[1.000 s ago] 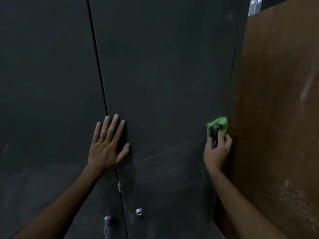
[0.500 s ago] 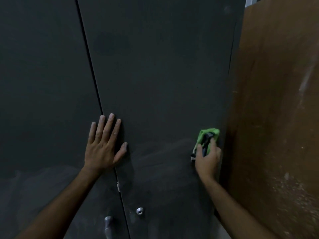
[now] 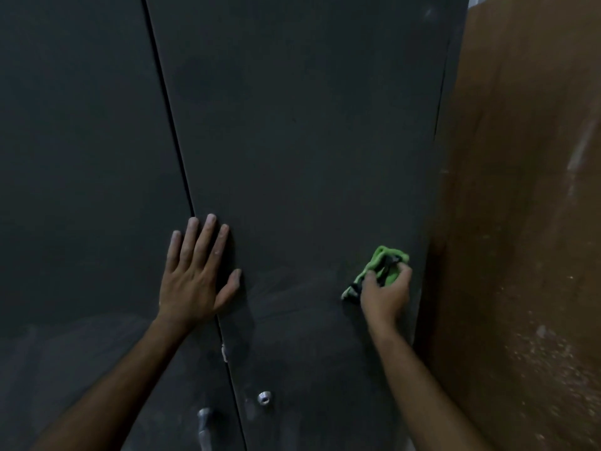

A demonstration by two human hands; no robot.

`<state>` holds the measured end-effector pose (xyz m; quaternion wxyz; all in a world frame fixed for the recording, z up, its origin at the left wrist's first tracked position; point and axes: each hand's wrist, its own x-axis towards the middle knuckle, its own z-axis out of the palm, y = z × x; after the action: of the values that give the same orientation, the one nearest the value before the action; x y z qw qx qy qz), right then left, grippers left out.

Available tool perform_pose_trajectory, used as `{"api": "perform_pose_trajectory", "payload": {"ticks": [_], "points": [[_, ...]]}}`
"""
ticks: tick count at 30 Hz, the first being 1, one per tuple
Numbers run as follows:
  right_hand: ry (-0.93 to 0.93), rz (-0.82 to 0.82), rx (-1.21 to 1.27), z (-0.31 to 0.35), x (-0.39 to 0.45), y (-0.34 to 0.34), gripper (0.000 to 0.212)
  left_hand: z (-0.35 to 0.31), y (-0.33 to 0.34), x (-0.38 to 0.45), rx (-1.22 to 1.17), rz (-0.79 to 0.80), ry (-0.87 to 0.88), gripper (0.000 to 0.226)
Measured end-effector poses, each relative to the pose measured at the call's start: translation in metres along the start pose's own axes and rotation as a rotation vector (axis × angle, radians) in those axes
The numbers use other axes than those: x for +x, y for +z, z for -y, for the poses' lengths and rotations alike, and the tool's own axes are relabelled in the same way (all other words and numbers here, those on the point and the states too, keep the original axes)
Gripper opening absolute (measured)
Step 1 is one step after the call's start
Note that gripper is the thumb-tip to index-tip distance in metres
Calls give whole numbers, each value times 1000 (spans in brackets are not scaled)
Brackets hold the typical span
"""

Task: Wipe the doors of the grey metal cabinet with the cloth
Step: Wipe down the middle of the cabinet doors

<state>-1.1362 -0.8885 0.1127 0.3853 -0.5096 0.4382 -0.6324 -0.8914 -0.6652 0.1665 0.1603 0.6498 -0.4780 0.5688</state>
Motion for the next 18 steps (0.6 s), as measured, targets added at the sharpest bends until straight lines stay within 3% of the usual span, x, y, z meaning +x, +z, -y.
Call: {"api": "perform_pose_trajectory", "payload": {"ticks": [2,4,6,8,10,12,14,16,18], "points": [[34,-70,32,15,14,12,52,0,0,-1,1,5,-9,80],[-157,-66,-42,36,0,24,52,-1,0,0,3,6,-12,80],[-464,76,-243,37,-29,29,55,0,1,0,10,1,-4,81],[-637,252,-475,17,-56,24,62,0,1,0,22,-1,-2,81],[-584,302,-534,-5,-57,10,60,1,1,0,24,1,3,81],[-369,151,-435,-8,-30,2,53,1,0,0,24,-1,5,81],[-294,5,-356,10,-1,4,50,0,0,0,29,1,-3,80],[-435,-18,-311,38,3,19,51,-1,1,0,36,2,-3,80],[-665,89,-328,49,-28,34,43,0,1,0,42,6,-2,81]]}}
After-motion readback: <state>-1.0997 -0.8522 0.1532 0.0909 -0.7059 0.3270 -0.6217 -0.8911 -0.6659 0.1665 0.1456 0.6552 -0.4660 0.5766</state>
